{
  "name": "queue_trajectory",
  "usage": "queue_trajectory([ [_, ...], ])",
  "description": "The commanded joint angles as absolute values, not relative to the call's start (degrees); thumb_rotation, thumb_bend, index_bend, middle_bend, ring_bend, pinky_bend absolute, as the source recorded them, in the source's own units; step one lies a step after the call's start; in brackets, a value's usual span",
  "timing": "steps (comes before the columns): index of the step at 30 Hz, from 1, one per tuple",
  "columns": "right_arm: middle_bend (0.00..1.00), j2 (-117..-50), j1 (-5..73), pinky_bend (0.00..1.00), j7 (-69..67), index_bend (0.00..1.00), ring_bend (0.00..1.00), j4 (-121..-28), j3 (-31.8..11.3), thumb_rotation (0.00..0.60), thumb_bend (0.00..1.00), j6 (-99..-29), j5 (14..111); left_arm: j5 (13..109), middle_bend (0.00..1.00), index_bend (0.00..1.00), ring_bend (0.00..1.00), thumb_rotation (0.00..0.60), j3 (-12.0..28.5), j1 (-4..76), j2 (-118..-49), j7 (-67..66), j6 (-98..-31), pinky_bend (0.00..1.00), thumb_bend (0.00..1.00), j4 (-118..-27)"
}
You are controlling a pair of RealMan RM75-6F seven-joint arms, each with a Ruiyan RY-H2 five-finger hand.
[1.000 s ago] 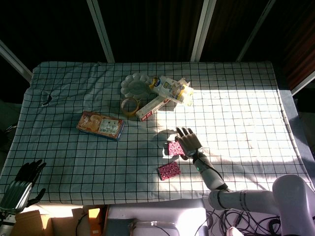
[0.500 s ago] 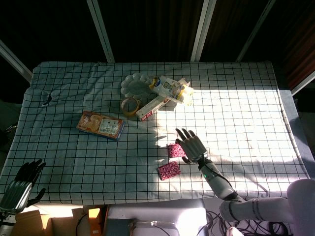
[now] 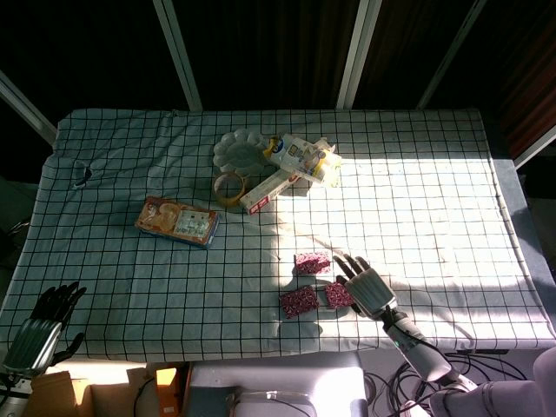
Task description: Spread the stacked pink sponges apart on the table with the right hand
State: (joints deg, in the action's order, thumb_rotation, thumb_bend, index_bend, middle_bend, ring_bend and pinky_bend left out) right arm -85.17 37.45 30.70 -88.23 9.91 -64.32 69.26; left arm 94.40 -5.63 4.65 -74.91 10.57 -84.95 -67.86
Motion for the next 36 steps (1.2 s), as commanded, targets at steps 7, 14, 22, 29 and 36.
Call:
queue_trajectory([
  [7,0.00,-83.1,35.9,0.14,29.4,0.02,0.00,-89.8,9.1,0.600,0.24,-62.5,71.4,94.4,0.00,0.00,0.00,0.600,-5.6,4.5,-74.9,10.4,-85.2,0.00,0.37,-68.0],
  [14,0.00,-77.1,32.7,0.13,28.4,0.00,0.00,-96.2,9.7,0.600,0.23,-67.4,76.0,94.8,0.00,0.00,0.00,0.600,-5.5,4.1,-74.5,10.7,-86.5,0.00,0.37,-68.5],
  [22,0.00,-69.4,16.3,0.00,26.1,0.00,0.00,-101.1,11.0,0.600,0.23,-93.7,82.4,93.4,0.00,0.00,0.00,0.600,-4.3,3.4,-71.6,7.6,-88.1,0.00,0.37,-75.6],
  [29,0.00,-70.5,7.9,0.00,11.8,0.00,0.00,-90.5,10.8,0.600,0.23,-101.0,85.7,93.5,0.00,0.00,0.00,0.600,-2.0,3.3,-72.6,5.1,-91.2,0.00,0.37,-78.3],
  [36,0.00,-69.4,6.6,0.00,8.3,0.00,0.00,-90.0,9.0,0.600,0.23,-99.2,86.8,95.1,0.00,0.00,0.00,0.600,-2.9,2.8,-72.6,0.8,-91.8,0.00,0.37,-79.7],
])
